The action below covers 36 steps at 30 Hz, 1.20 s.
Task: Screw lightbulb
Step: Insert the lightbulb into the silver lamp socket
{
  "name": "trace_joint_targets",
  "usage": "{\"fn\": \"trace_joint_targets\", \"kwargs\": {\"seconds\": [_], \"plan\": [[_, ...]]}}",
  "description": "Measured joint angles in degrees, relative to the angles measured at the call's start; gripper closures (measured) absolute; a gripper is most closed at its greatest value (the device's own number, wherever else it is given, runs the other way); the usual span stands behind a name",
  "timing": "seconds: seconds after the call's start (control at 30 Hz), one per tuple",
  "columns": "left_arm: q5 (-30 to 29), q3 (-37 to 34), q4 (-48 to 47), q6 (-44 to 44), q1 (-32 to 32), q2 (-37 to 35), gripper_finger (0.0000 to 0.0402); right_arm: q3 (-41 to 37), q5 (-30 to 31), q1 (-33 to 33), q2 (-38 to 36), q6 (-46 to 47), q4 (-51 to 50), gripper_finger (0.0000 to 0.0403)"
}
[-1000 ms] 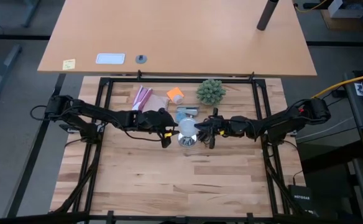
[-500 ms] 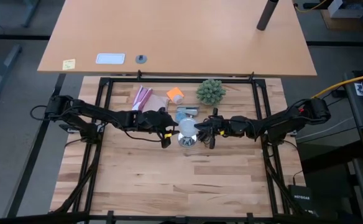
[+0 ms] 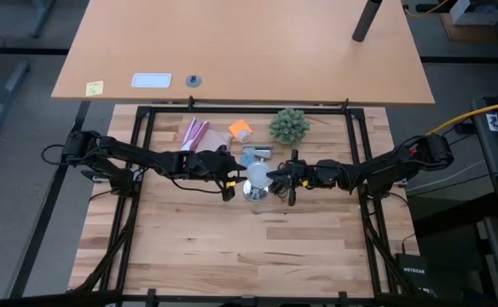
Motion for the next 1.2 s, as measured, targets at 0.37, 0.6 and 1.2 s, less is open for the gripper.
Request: {"fn": "trace_joint_targets", "kwargs": {"seconds": [0.37, 0.6, 1.2], "plan": [[0.1, 0.3, -2.4, -4.1, -0.5, -0.2, 0.0251, 0.0, 0.0, 0.0, 0.2, 0.0, 0.8, 0.0386], [0.3, 0.3, -3.9, -5.0, -1.4, -0.2, 0.0251, 0.0, 0.1, -0.2, 0.2, -1.2, 1.9, 0.0386], [3.9, 0.2, -4.8, -6.8, -3.4, -0.2, 0.0251, 0.1, 2.1, -0.2, 0.1, -1.2, 1.9, 0.0386]]}}
